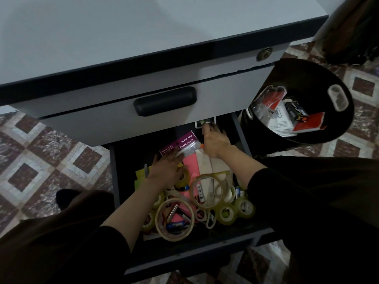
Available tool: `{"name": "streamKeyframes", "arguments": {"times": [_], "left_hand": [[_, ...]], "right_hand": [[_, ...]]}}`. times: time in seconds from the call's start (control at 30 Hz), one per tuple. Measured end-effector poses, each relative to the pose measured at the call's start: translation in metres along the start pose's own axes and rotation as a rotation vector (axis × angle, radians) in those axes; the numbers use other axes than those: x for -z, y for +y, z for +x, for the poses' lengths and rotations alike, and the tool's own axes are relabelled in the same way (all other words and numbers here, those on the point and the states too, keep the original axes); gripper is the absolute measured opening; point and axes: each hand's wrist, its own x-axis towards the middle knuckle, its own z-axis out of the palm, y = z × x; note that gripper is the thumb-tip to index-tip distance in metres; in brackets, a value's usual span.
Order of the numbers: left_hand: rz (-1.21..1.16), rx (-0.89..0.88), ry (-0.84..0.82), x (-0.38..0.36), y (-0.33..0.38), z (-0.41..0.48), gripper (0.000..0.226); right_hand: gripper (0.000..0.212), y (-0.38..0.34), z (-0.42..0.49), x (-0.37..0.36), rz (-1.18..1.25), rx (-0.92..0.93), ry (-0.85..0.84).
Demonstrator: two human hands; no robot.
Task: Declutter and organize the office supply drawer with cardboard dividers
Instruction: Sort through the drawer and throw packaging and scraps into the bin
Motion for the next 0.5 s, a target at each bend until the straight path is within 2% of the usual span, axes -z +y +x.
{"name": "streamKeyframes", "arguments": {"times": [0.1,0.23,0.5], "left_hand": [[-0.02,0.006,0.018,-0.002,-0.001,-0.001,0.051],[0.003,0.009,0.147,0.002,-0.003,-0.003,0.04],[-0.068,0.07,0.189,0.008,-0.002,-0.001,0.035]], "right_hand": [[0.051,0.002,-0.01,-0.006,0.005,0.0,0.038],[0.051,0.004,-0.023,-0.013,-0.075,0.014,0.088],[0.035,0.009,-0.018,-0.003,0.147,-0.069,0.285]]}}
